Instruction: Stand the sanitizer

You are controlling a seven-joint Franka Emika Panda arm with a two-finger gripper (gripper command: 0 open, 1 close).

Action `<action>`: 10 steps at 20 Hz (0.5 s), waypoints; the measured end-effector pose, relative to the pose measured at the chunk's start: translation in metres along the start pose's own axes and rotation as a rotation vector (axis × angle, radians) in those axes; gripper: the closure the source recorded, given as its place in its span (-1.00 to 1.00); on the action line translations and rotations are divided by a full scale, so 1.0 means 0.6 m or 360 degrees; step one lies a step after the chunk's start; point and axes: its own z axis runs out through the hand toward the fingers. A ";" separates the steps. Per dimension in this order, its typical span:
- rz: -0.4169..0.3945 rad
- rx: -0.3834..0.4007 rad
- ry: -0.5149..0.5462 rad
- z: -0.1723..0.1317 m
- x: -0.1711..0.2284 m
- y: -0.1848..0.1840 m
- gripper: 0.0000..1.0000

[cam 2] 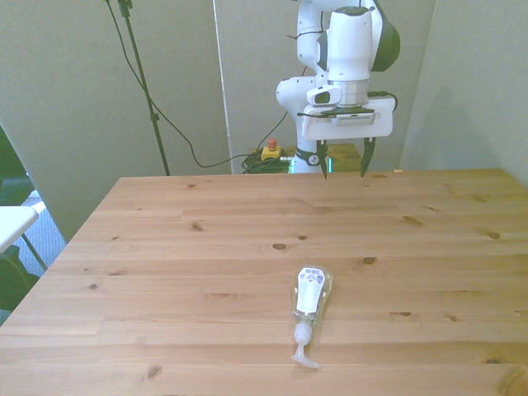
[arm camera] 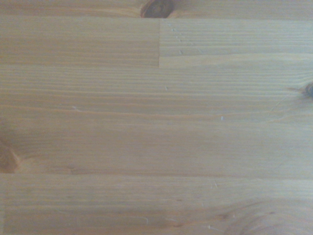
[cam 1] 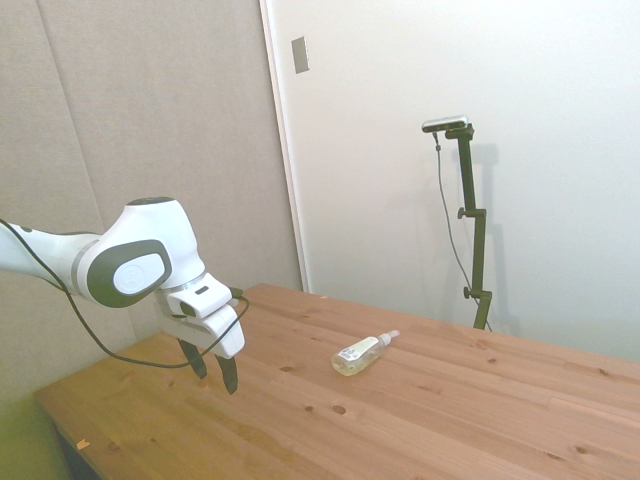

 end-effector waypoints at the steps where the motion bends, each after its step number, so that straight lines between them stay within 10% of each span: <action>1: 0.0000 0.0000 -0.0001 0.000 0.000 0.000 -1.00; 10: 0.0217 0.0053 0.0192 -0.040 0.080 -0.047 -1.00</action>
